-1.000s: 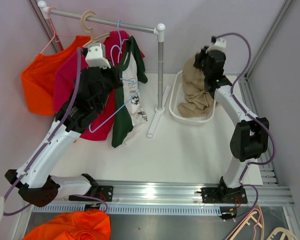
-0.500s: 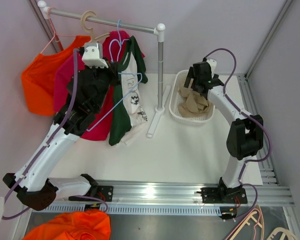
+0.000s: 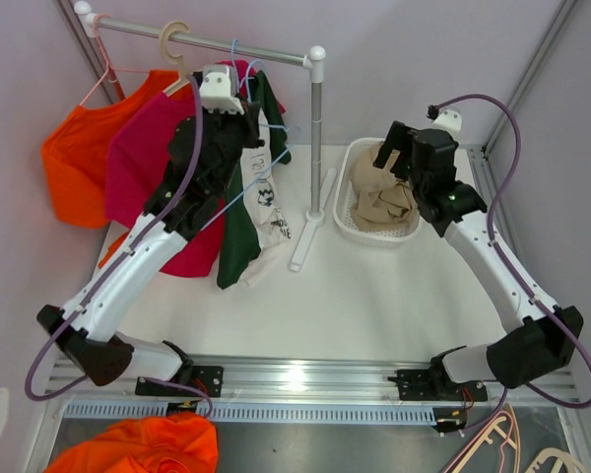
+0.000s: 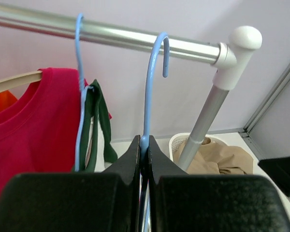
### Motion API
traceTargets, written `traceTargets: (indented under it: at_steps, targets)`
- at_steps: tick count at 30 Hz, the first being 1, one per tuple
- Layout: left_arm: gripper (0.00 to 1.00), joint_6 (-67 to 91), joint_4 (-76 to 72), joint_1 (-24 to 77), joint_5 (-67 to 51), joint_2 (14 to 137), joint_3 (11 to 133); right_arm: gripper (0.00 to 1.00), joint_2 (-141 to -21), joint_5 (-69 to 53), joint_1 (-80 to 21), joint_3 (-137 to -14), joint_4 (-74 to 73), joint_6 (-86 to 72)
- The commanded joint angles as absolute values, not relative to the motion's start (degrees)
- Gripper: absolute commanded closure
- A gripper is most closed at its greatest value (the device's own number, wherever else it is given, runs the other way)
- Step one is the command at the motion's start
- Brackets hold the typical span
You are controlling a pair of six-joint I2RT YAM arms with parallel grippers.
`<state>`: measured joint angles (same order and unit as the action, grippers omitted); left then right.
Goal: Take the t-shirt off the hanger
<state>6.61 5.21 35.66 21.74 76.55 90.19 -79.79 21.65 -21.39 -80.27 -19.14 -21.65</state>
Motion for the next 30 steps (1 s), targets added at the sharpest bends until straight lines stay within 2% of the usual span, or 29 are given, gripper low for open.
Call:
traceTargets:
  at_steps: [1,17,24,25,27,28,30]
  targets:
    - [0.99,5.01,0.45,35.16,20.48,80.14,96.84,0.01,-77.36,20.04,-21.80,-77.88,-15.82,-20.30]
    - [0.99,3.43,-3.34,35.16,19.34,92.79,106.42,0.01,-75.06,17.05,-21.80,-73.48,-13.62,-20.04]
    - [0.98,4.30,2.72,35.07,20.03,97.65,110.13,0.01,-73.39,16.96,-21.62,-72.60,-13.62,-19.78]
    - [0.85,4.74,3.51,35.07,20.39,97.39,109.95,0.01,-73.21,17.05,-21.62,-72.68,-13.54,-19.60]
    - [0.70,5.10,3.60,35.07,21.71,96.42,108.21,0.00,-73.04,17.05,-21.62,-72.68,-13.54,-19.51]
    - [0.58,4.92,2.65,34.98,21.62,94.41,107.32,0.01,-72.86,16.96,-21.62,-72.77,-13.62,-19.42]
    - [0.48,4.49,1.32,34.98,21.62,92.12,105.57,0.01,-72.86,16.70,-21.62,-73.04,-13.80,-19.51]
